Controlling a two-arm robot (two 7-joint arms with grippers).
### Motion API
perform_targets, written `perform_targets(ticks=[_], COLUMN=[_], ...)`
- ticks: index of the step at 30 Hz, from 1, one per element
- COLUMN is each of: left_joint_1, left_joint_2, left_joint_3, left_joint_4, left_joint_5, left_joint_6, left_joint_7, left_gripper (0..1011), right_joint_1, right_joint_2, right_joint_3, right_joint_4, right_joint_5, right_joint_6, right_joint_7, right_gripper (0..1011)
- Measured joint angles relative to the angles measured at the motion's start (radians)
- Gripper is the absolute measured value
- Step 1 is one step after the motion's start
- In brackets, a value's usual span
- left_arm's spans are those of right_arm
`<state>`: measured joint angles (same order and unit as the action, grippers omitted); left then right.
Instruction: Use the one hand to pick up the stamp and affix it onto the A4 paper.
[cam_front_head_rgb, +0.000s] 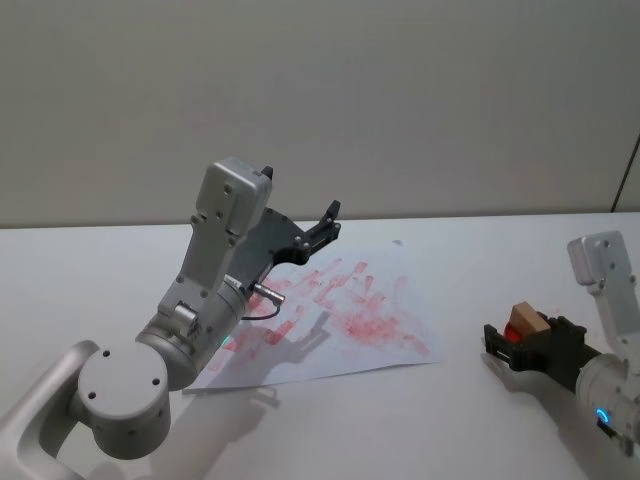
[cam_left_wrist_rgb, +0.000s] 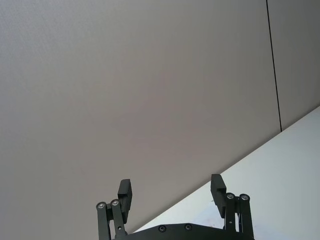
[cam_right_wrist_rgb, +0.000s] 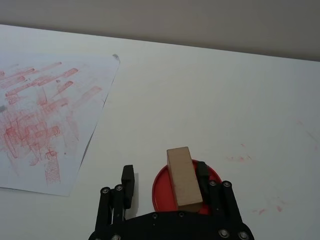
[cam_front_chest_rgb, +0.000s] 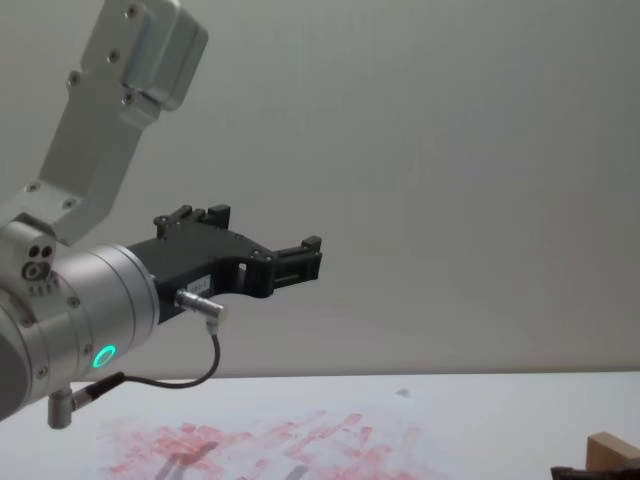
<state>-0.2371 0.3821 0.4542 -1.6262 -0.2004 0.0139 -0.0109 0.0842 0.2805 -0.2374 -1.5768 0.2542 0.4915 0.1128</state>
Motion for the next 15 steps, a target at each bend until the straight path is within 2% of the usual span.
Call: perform_targets(ticks=[5,6,9,10,11,13,14,15], left_joint_1=[0.000,0.000,0.000,0.000,0.000,0.000,0.000,0.000], left_joint_2=[0.000,0.000,0.000,0.000,0.000,0.000,0.000,0.000], left_joint_3=[0.000,0.000,0.000,0.000,0.000,0.000,0.000,0.000], left_joint_4=[0.000,0.000,0.000,0.000,0.000,0.000,0.000,0.000], left_joint_5=[0.000,0.000,0.000,0.000,0.000,0.000,0.000,0.000], left_joint_6=[0.000,0.000,0.000,0.000,0.000,0.000,0.000,0.000], left_joint_7=[0.000,0.000,0.000,0.000,0.000,0.000,0.000,0.000], left_gripper=[1001,1001,1001,1001,1001,1001,1001,1001], right_joint_1=[0.005,0.005,0.008,0.008,0.009,0.009,0.011,0.011], right_joint_2=[-0.002,-0.003,-0.004,-0.005,-0.005,-0.005,-0.006,-0.006], right_joint_3=[-0.001,-0.001,-0.002,-0.002,-0.002,-0.002,-0.002,-0.002], right_joint_4=[0.007,0.008,0.012,0.013,0.013,0.014,0.016,0.016], right_joint_5=[-0.002,-0.003,-0.004,-0.004,-0.004,-0.004,-0.005,-0.005], right_joint_6=[0.001,0.001,0.002,0.002,0.002,0.002,0.002,0.003], right_joint_7=[0.005,0.005,0.008,0.008,0.009,0.009,0.011,0.011], right_gripper=[624,624,505,505,444,407,331,309])
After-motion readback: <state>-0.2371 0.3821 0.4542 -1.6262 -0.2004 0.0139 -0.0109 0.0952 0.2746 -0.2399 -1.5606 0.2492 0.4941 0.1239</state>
